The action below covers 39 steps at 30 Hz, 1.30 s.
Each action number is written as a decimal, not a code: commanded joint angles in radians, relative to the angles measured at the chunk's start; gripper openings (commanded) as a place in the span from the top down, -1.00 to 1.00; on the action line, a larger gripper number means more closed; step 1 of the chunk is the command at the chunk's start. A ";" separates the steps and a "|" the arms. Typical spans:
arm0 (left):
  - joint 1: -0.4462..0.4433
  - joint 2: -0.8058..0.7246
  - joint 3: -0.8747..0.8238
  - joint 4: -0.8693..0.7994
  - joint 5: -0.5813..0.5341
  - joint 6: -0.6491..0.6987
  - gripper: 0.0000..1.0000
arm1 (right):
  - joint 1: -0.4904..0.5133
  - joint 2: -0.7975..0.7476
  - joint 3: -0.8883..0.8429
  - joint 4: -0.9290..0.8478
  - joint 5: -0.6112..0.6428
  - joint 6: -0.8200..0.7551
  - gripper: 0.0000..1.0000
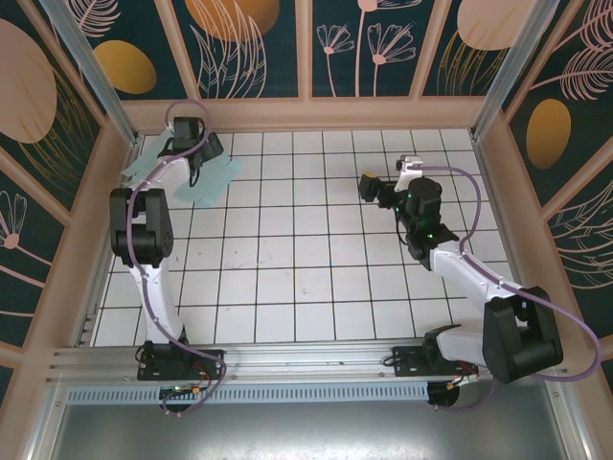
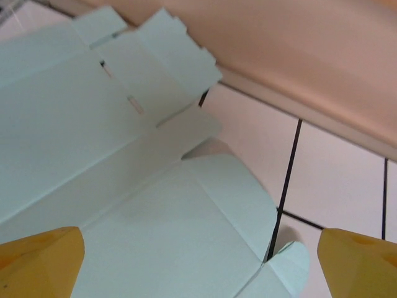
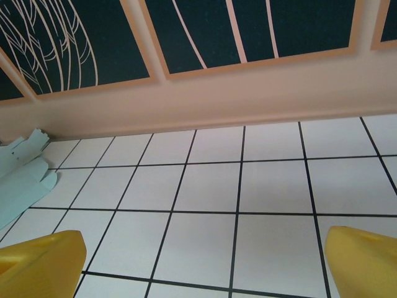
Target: Fold the paper box
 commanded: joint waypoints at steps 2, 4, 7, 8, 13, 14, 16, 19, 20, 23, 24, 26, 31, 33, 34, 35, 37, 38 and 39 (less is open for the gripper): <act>0.004 0.068 0.056 -0.096 0.104 -0.049 -0.93 | 0.001 -0.029 -0.015 -0.006 0.035 0.047 -0.98; 0.004 0.103 0.104 -0.139 0.128 -0.056 -0.94 | -0.001 -0.030 -0.003 -0.028 0.035 0.054 -0.98; 0.004 0.125 0.110 -0.147 0.180 -0.078 -0.94 | -0.001 -0.032 0.005 -0.041 0.037 0.063 -0.98; 0.004 0.127 0.100 -0.138 0.202 -0.089 -0.94 | -0.003 -0.033 0.006 -0.044 0.039 0.066 -0.98; -0.005 0.140 0.042 -0.118 0.284 -0.131 -0.96 | -0.009 -0.038 0.010 -0.055 0.050 0.083 -0.97; -0.008 0.137 0.028 -0.112 0.297 -0.137 -0.96 | -0.008 -0.039 0.009 -0.055 0.053 0.086 -0.97; -0.022 0.121 -0.017 -0.086 0.317 -0.161 -0.96 | -0.011 -0.041 0.010 -0.056 0.055 0.094 -0.97; -0.058 0.094 -0.077 -0.054 0.348 -0.169 -0.96 | -0.017 -0.039 0.009 -0.059 0.058 0.111 -0.96; -0.077 0.085 -0.096 -0.048 0.355 -0.165 -0.96 | -0.020 -0.037 0.007 -0.059 0.060 0.116 -0.96; -0.133 0.055 -0.161 -0.021 0.392 -0.165 -0.97 | -0.033 -0.033 0.004 -0.066 0.062 0.143 -0.96; -0.155 0.043 -0.189 -0.008 0.405 -0.170 -0.98 | -0.038 -0.031 0.001 -0.067 0.059 0.153 -0.96; -0.197 0.009 -0.244 0.022 0.420 -0.198 -0.98 | -0.052 -0.030 -0.006 -0.066 0.053 0.172 -0.96; -0.322 -0.075 -0.369 0.141 0.462 -0.283 -0.98 | -0.088 -0.017 -0.031 -0.065 0.038 0.217 -0.94; -0.377 -0.080 -0.374 0.145 0.483 -0.294 -0.98 | -0.090 -0.012 -0.039 -0.065 0.036 0.213 -0.94; -0.403 -0.081 -0.373 0.143 0.492 -0.295 -0.98 | -0.091 -0.008 -0.042 -0.064 0.034 0.214 -0.94; -0.427 -0.086 -0.374 0.137 0.506 -0.297 -0.98 | -0.093 -0.002 -0.044 -0.063 0.027 0.213 -0.94; -0.461 -0.118 -0.391 0.146 0.541 -0.305 -0.98 | -0.098 0.011 -0.039 -0.067 0.015 0.208 -0.94; -0.469 -0.145 -0.405 0.160 0.551 -0.312 -0.98 | -0.099 0.019 -0.038 -0.064 0.015 0.205 -0.94; -0.470 -0.181 -0.416 0.170 0.546 -0.317 -0.97 | -0.102 0.029 -0.036 -0.060 0.013 0.203 -0.94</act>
